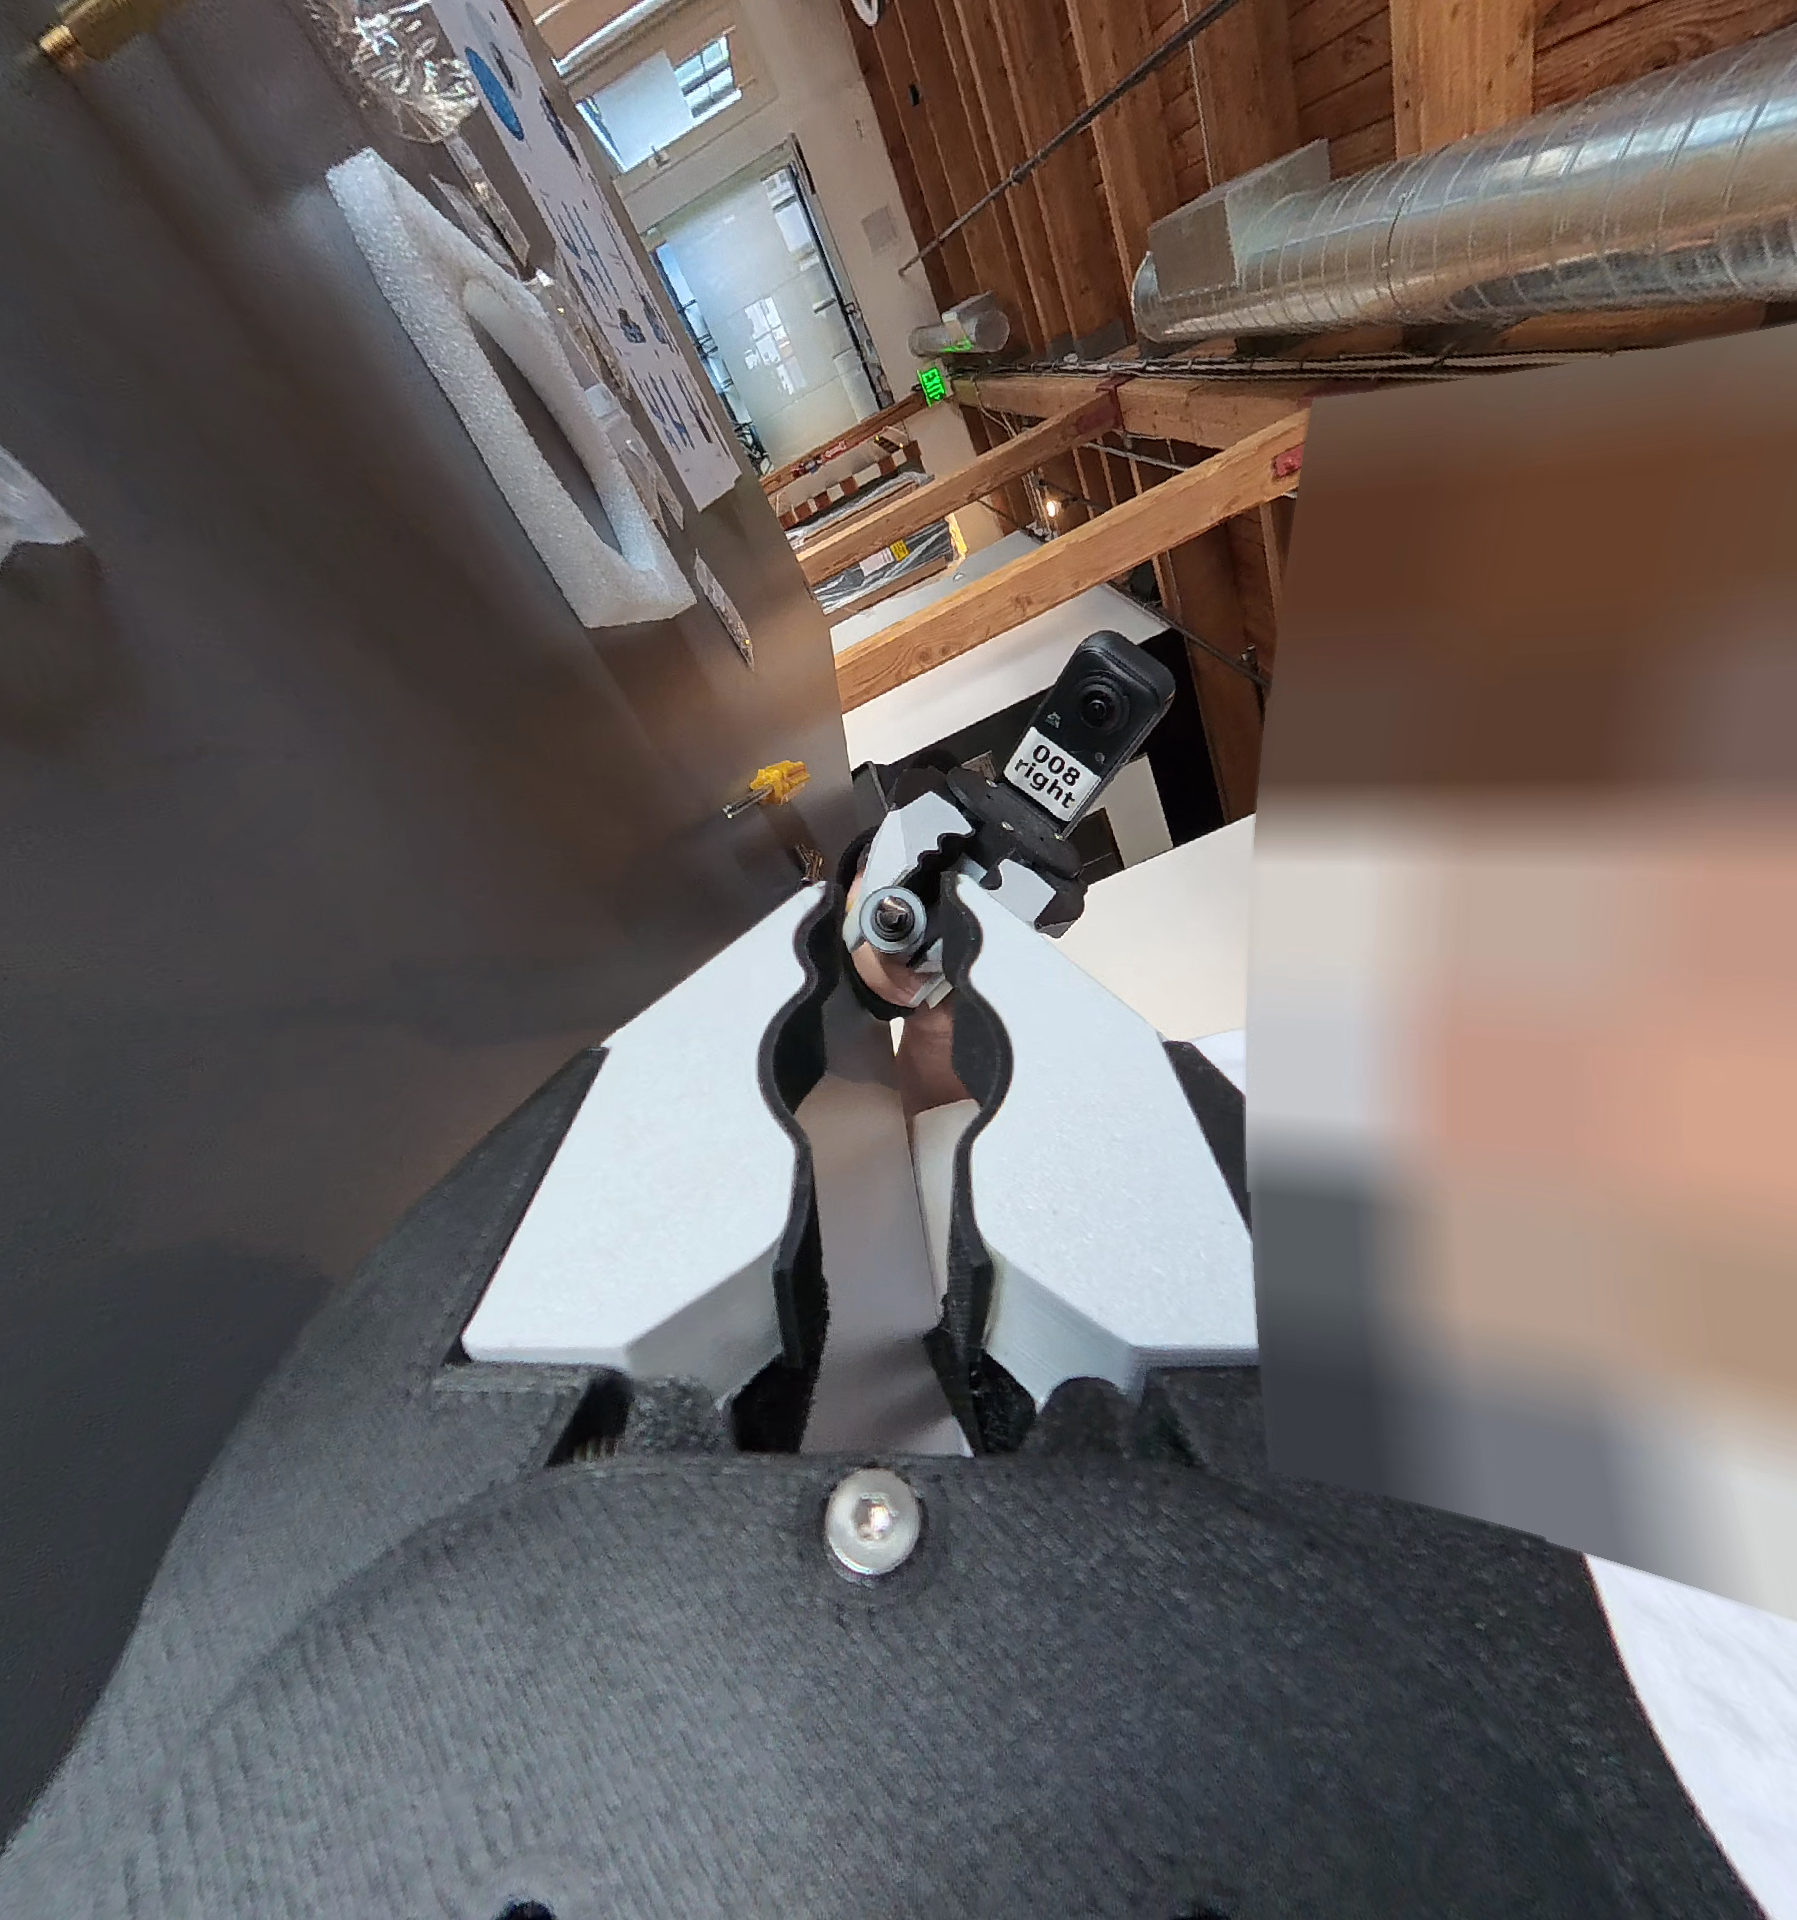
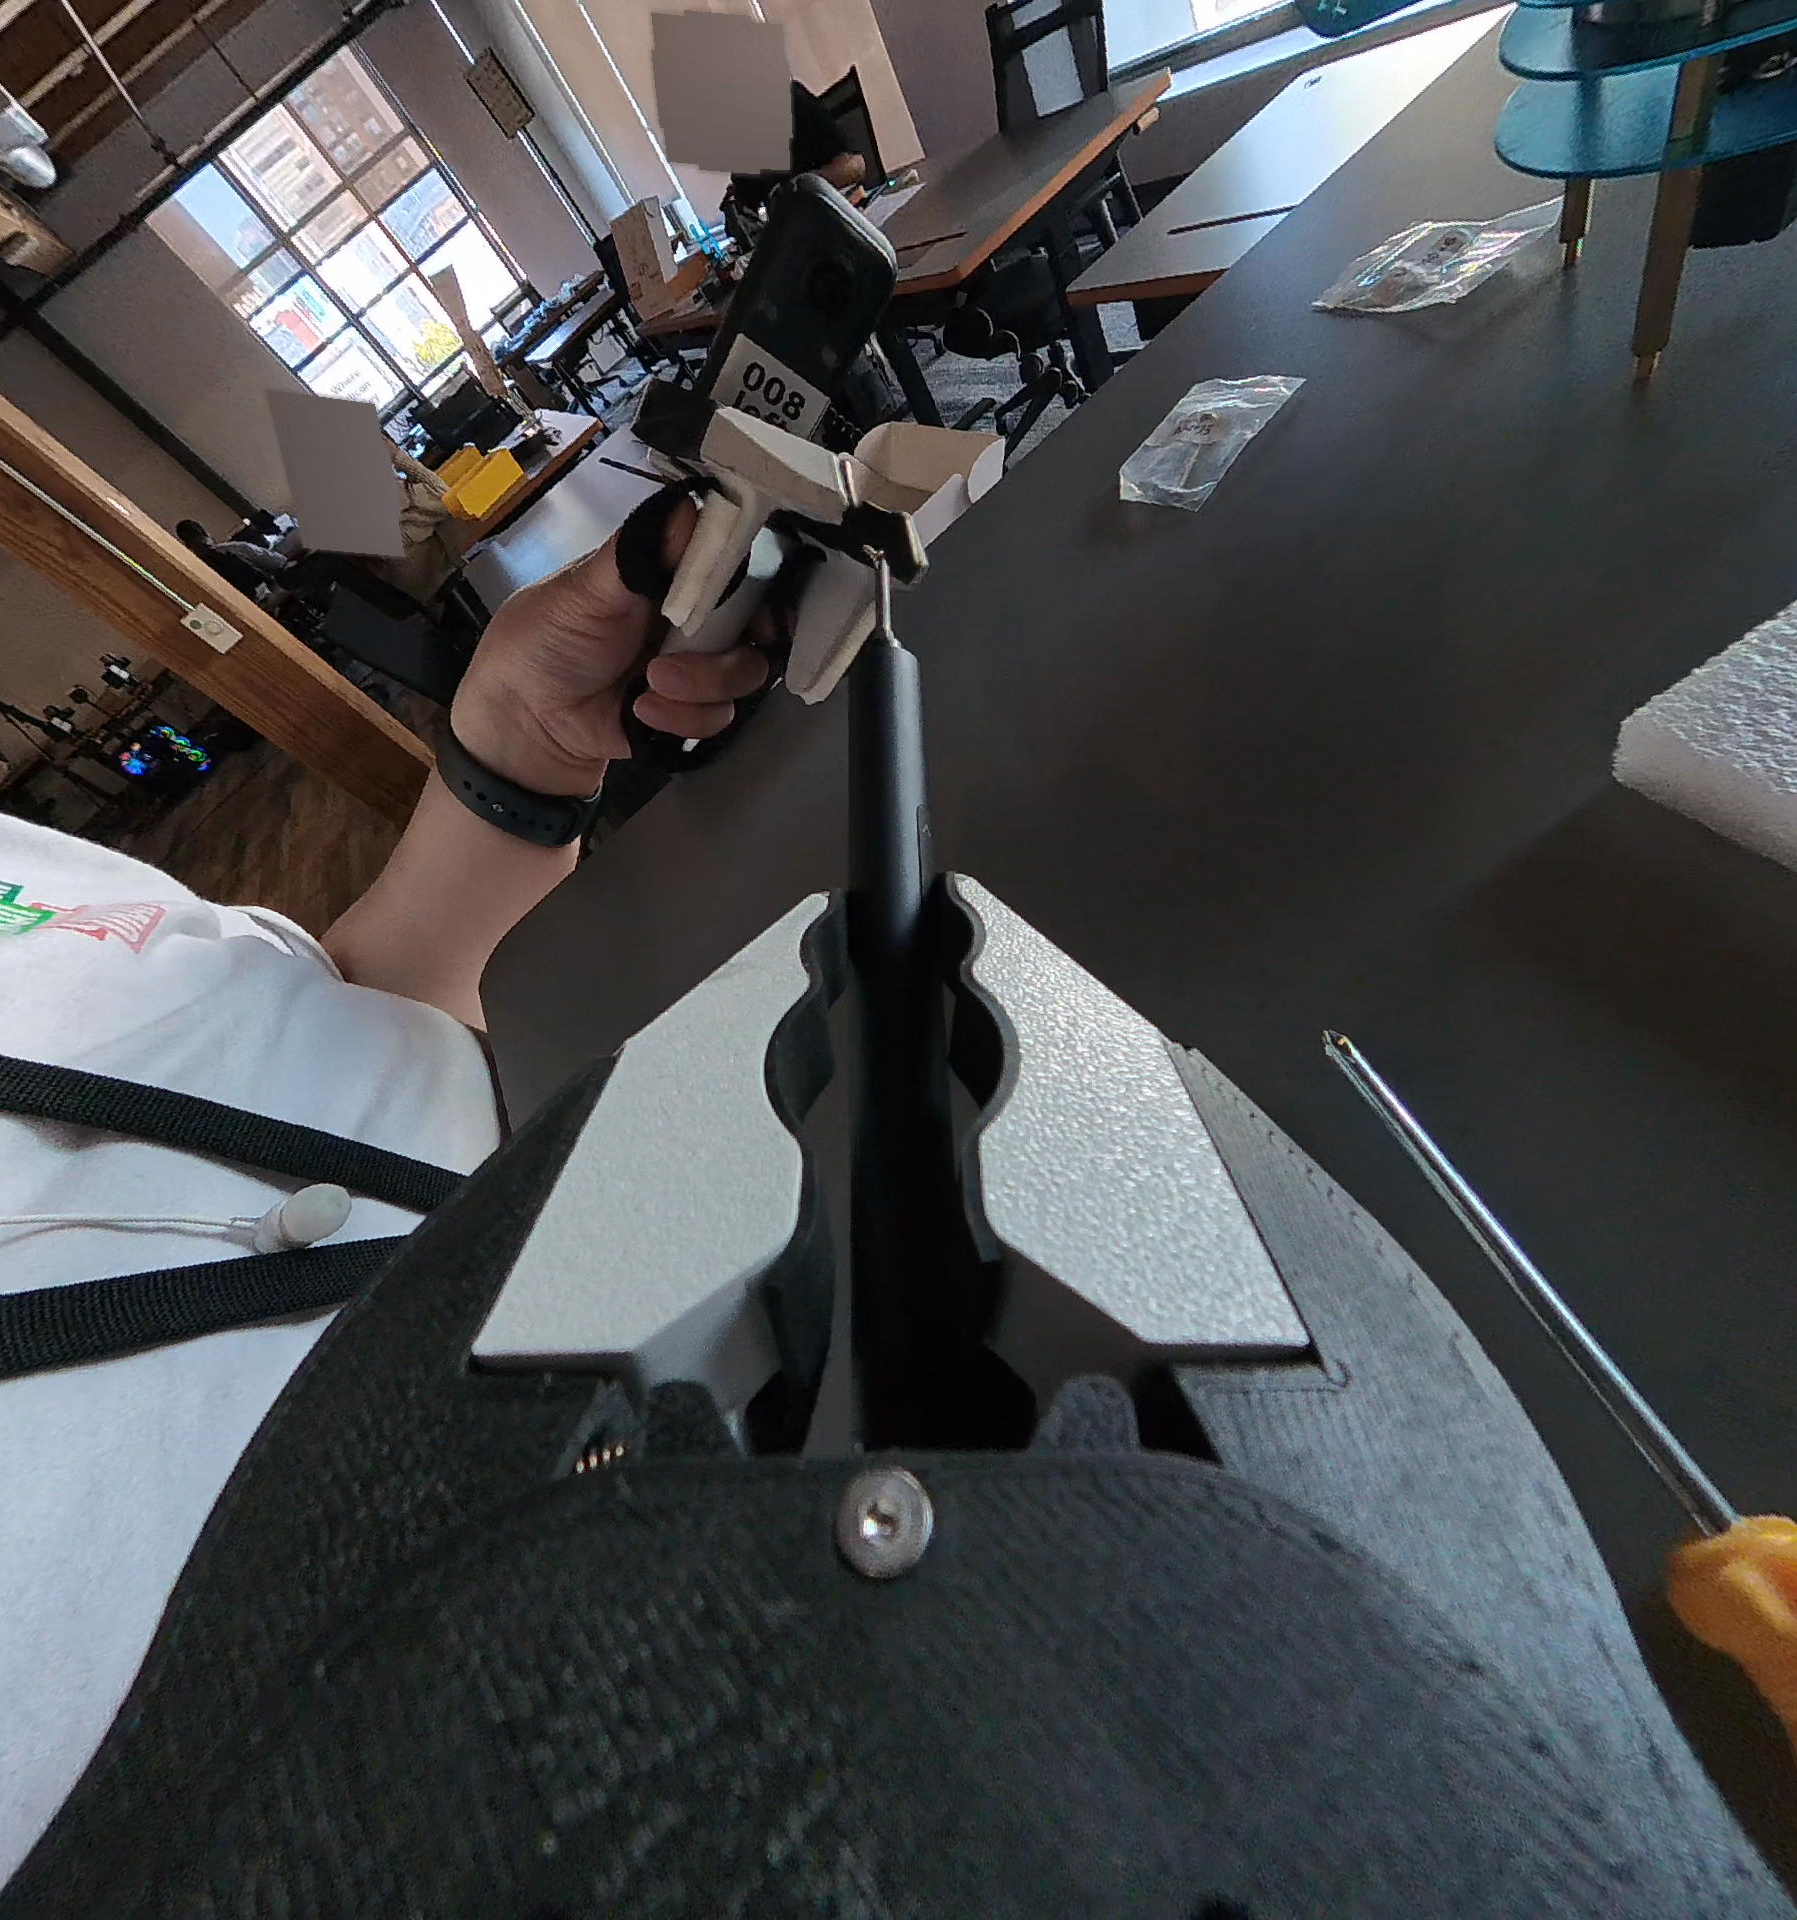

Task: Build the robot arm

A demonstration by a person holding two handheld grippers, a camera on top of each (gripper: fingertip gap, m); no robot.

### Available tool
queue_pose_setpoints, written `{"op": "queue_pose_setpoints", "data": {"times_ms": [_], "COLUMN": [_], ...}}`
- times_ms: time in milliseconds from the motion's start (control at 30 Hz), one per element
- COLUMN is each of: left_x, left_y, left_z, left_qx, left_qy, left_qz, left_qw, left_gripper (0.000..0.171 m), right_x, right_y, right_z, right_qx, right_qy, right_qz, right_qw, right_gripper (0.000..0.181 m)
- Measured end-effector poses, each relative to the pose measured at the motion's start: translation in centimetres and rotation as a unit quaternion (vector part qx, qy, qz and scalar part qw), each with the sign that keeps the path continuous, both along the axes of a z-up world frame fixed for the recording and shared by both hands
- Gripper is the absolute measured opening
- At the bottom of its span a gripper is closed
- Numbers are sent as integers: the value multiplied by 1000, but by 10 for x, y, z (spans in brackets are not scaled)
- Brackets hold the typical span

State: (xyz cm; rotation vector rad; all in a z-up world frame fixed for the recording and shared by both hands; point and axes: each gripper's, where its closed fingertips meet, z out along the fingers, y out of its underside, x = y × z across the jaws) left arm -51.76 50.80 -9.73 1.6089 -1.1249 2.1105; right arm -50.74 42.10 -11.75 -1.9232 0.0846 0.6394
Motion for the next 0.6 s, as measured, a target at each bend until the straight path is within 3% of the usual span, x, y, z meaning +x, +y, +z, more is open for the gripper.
{"op": "queue_pose_setpoints", "data": {"times_ms": [33, 133, 300, 467, 600], "left_x": [0, 1, -2, 1, 4], "left_y": [1, 7, 18, 7, 3], "left_z": [0, 5, 15, 10, 8], "left_qx": [-2, 7, 92, 142, 141], "left_qy": [-1, -20, -76, -74, -69], "left_qz": [2, 21, 85, 71, 65], "left_qw": [1000, 1000, 989, 985, 985], "left_gripper": [17, 17, 18, 19, 19], "right_x": [0, 1, 3, 4, 3], "right_y": [0, -1, -2, -2, -2], "right_z": [0, 3, 6, 8, 7], "right_qx": [1, 4, 9, 11, 10], "right_qy": [3, 24, 69, 94, 91], "right_qz": [1, 2, 3, 6, 9], "right_qw": [1000, 1000, 998, 996, 996], "right_gripper": [16, 16, 16, 15, 16]}}
